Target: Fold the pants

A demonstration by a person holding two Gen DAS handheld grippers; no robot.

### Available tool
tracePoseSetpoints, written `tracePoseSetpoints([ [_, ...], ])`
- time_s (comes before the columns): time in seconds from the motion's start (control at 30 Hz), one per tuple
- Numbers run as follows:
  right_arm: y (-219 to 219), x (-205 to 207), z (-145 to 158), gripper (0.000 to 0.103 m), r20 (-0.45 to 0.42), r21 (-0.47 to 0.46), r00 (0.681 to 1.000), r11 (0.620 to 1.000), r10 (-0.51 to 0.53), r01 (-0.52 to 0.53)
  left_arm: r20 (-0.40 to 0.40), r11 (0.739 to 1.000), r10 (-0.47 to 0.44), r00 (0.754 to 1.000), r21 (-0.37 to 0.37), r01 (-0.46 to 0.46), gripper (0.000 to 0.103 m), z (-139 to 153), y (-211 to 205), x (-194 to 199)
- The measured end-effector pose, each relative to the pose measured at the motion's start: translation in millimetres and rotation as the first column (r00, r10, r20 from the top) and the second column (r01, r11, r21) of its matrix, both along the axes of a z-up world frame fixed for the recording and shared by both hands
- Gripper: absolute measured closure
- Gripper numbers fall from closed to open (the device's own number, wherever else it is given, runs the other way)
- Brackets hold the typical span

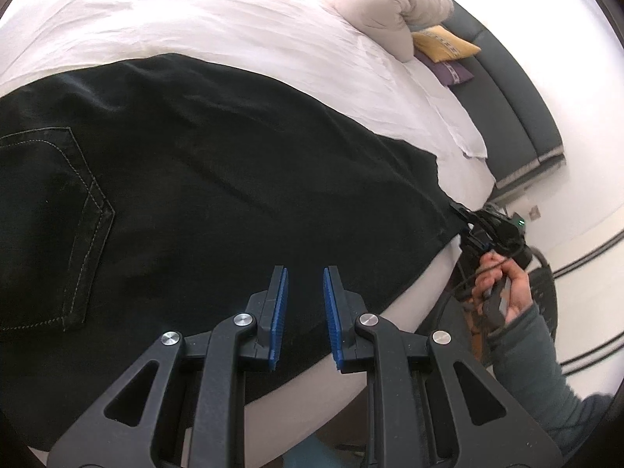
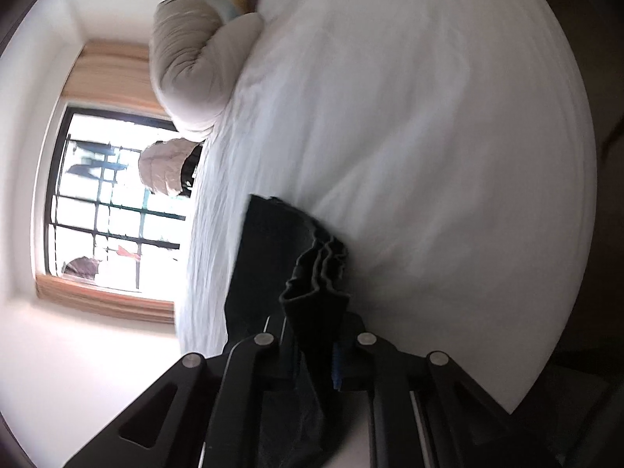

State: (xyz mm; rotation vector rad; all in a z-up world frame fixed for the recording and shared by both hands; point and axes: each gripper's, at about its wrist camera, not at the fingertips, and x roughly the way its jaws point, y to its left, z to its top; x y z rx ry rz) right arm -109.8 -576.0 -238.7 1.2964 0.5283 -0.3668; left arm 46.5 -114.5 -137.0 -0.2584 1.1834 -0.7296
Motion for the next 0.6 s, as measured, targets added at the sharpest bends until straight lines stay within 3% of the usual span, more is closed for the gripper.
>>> tracePoseSetpoints([
  [0.03,4,4,9,0.091,-0.005,-0.038,1.000,0.999,0.013,-0.013,0.008,1.000,0.012,1.000,0.002,-0.012,0.084,1,1,3],
  [0.07,10,10,20,0.091,-0.012,-0.086,0.999,0.996,0.031,-0.032,0.016,1.000,0.022,1.000,0.004,-0.022,0.068,2,3,5],
  [0.1,17,17,29,0.091,-0.023,-0.130,0.998,0.990,0.051,-0.053,0.021,0.999,0.038,0.999,0.001,-0.038,0.051,4,6,7],
  [0.13,28,26,43,0.091,-0.040,-0.197,0.996,0.976,0.085,-0.092,0.023,0.998,0.060,0.998,-0.018,-0.060,0.016,5,10,10],
  [0.17,42,36,57,0.091,-0.058,-0.264,0.990,0.954,0.129,-0.140,0.026,0.996,0.082,0.996,-0.046,-0.081,0.000,7,15,14],
  [0.23,76,56,81,0.091,-0.089,-0.375,0.969,0.893,0.230,-0.246,0.031,0.992,0.115,0.993,-0.061,-0.113,0.000,11,23,21],
  [0.27,105,69,94,0.091,-0.120,-0.452,0.943,0.828,0.311,-0.331,0.030,0.990,0.128,0.991,-0.060,-0.126,0.000,11,28,25],
  [0.3,140,82,106,0.091,-0.168,-0.532,0.900,0.731,0.402,-0.426,0.029,0.988,0.142,0.989,-0.063,-0.140,0.000,12,33,29],
  [0.37,217,97,116,0.091,-0.276,-0.646,0.778,0.490,0.564,-0.585,0.023,0.983,0.169,0.985,-0.079,-0.167,0.000,11,42,35],
  [0.47,291,98,107,0.091,-0.370,-0.676,0.648,0.285,0.666,-0.679,0.010,0.975,0.200,0.980,-0.098,-0.198,0.000,9,54,42],
  [0.5,307,98,100,0.092,-0.397,-0.674,0.619,0.242,0.678,-0.698,0.005,0.973,0.207,0.978,-0.107,-0.205,0.000,8,57,43],
  [0.6,330,97,85,0.092,-0.442,-0.654,0.580,0.197,0.684,-0.730,-0.033,0.967,0.215,0.976,-0.133,-0.217,0.000,2,64,48],
])
